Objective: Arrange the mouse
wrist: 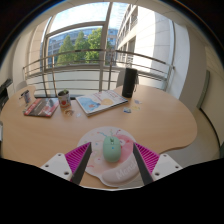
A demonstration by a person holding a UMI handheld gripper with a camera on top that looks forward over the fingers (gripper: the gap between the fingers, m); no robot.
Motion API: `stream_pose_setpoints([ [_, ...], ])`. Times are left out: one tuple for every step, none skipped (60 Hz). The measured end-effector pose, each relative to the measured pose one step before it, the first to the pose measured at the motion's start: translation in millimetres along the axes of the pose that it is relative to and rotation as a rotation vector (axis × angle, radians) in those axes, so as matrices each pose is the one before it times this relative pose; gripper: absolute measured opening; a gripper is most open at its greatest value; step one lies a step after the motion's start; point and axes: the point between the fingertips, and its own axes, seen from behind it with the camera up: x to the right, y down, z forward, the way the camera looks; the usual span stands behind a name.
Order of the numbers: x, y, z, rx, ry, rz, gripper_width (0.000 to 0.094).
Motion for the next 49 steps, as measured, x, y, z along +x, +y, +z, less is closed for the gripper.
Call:
stream_pose_setpoints([
  [-0.91,-0.44,-7.99,0.00382,0.00002,-0.0016,0.0846],
  [-0.77,-0.86,-8.66,0.00494,0.00013,-0.0006,0.0847],
  [-0.71,-1.02,-8.95,0.00621,0.00039,0.0002,0.0847],
  [-0.79,-0.75,-8.94,0.00596,0.00045,0.0003,0.0846],
  [-0.67,-0.44,-8.96,0.00598,0.00014,0.0008,0.0846],
  [-0.11,-0.06,-10.76,0.00489,0.00003,0.0022,0.0846],
  [-0.93,0.03,-9.96,0.00403,-0.00049,-0.0011,0.0846],
  [-0.85,0.67,-7.99,0.00473,0.00040,-0.0001,0.0845],
  [-0.52,1.08,-8.60,0.00389,0.00164,-0.0013,0.0845],
  [-0.51,1.23,-8.57,0.00326,0.00212,-0.0022,0.0848],
  [-0.43,1.36,-9.06,0.00204,0.00262,-0.0020,0.0848],
  [-0.32,1.56,-8.38,0.00126,0.00225,-0.0017,0.0849],
  [-0.55,1.66,-8.44,0.00118,0.00165,-0.0010,0.0847],
  [-0.56,1.86,-8.65,0.00144,0.00069,-0.0006,0.0848],
  [-0.75,1.90,-8.42,0.00225,0.00022,-0.0004,0.0847],
  [-0.78,2.02,-8.03,0.00381,-0.00102,0.0008,0.0848],
  [0.34,1.04,-10.66,0.00109,0.00102,-0.0011,0.0848],
  [0.17,1.66,-7.40,0.00264,0.00210,-0.0022,0.0848],
  [0.37,1.75,-7.17,0.00222,0.00244,-0.0037,0.0848],
  [0.47,2.16,-7.12,0.00117,0.00330,-0.0042,0.0848],
  [0.93,2.50,-7.05,0.00000,0.00437,-0.0045,0.0847],
  [1.06,2.38,-6.54,0.00039,0.00522,-0.0040,0.0847],
  [0.79,2.12,-6.31,0.00092,0.00478,-0.0034,0.0847],
  [0.60,4.20,-6.16,0.00161,0.00389,-0.0007,0.0849],
  [0.83,2.10,-5.72,-0.00043,0.00325,0.0005,0.0848],
  [-0.37,2.93,-6.29,-0.00129,0.00049,0.0019,0.0848],
  [-0.37,2.45,-5.50,-0.00152,-0.00059,0.0022,0.0847],
  [-0.55,2.31,-5.23,-0.00075,-0.00165,0.0017,0.0847],
  [-0.41,1.75,-4.67,-0.00014,-0.00095,0.0019,0.0846],
  [0.28,1.82,-4.49,0.00077,-0.00008,0.0025,0.0847],
  [0.32,1.86,-4.35,0.00113,0.00067,0.0022,0.0846],
  [0.17,1.96,-3.99,0.00092,0.00053,0.0016,0.0846],
  [-0.08,1.92,-3.50,-0.00060,-0.00032,0.0017,0.0845],
  [0.13,3.79,-0.61,-0.00187,-0.00113,0.0023,0.0848],
  [0.10,1.62,-2.63,-0.00414,-0.00240,0.0035,0.0845],
  [-0.14,1.71,-2.78,-0.00306,-0.00238,0.0038,0.0848],
  [-1.45,2.44,-2.06,0.00083,-0.00083,0.0031,0.0847],
  [0.09,0.46,-1.75,0.00246,0.00039,0.0005,0.0848],
  [0.76,0.14,-2.56,0.00412,0.00241,-0.0026,0.0847],
  [0.76,0.45,-2.31,0.00246,0.00279,-0.0048,0.0847],
  [0.11,1.05,-1.85,-0.00114,-0.00007,-0.0030,0.0846],
  [-0.13,1.17,-1.51,-0.00272,-0.00232,0.0007,0.0846],
  [-0.56,1.68,0.64,-0.00185,-0.00103,0.0028,0.0846],
  [0.36,0.18,-0.81,-0.00091,0.00061,0.0009,0.0845],
  [0.62,-0.39,-0.85,0.00118,0.00125,0.0006,0.0846],
  [0.38,-0.79,-0.74,0.00230,0.00048,0.0007,0.0846],
  [0.18,-0.78,-0.75,0.00102,-0.00036,0.0009,0.0849],
  [0.07,-0.32,-0.32,-0.00037,-0.00101,0.0014,0.0846],
  [-0.17,-0.38,0.09,-0.00086,-0.00133,0.0020,0.0847],
])
